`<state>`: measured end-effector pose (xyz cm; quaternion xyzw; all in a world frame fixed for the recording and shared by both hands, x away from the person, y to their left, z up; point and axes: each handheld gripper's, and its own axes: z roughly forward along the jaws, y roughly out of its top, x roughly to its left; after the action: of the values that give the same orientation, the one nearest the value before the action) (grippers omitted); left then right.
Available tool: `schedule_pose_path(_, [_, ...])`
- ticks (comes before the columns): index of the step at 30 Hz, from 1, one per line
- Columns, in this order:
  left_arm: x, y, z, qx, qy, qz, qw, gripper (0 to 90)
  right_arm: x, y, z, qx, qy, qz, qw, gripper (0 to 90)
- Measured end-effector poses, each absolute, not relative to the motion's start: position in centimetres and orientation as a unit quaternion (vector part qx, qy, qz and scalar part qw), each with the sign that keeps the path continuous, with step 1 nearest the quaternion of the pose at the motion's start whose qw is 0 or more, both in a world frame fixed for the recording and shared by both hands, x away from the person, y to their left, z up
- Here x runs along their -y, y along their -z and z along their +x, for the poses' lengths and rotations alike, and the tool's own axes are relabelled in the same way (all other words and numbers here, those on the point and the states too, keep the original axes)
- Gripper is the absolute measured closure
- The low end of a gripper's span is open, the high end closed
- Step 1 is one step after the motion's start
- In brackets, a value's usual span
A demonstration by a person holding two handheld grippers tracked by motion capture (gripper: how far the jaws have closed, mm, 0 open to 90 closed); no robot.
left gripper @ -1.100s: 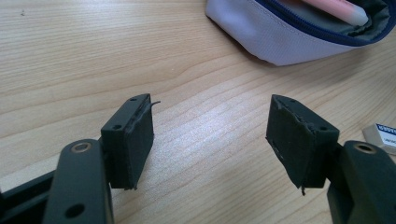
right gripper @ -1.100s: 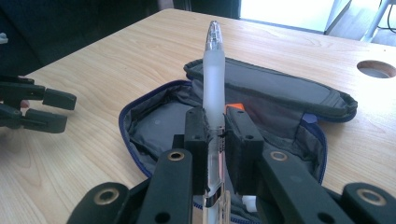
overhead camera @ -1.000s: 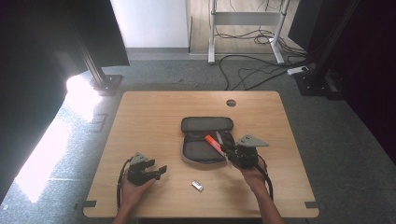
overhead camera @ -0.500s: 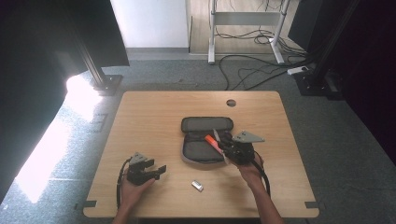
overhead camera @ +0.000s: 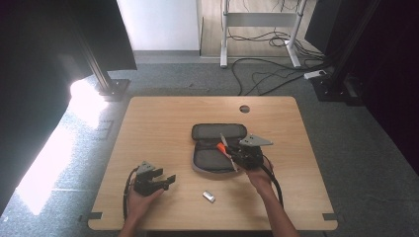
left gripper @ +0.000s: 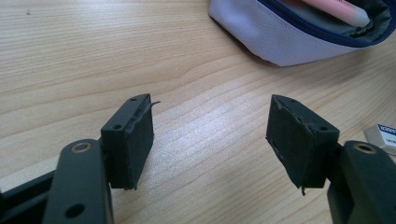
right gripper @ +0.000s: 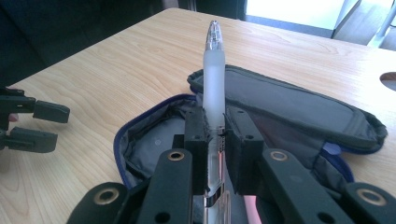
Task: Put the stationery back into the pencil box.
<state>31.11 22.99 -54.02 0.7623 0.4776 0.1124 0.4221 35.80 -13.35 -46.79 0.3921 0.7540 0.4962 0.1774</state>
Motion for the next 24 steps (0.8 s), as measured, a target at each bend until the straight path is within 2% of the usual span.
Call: schedule_pose_path(24, [-23.2,53.9,31.1,-0.48,-0.112,0.759,0.425,32.3,11.9,47.6,37.9,-0.763,-0.481,0.394,0.177,78.6])
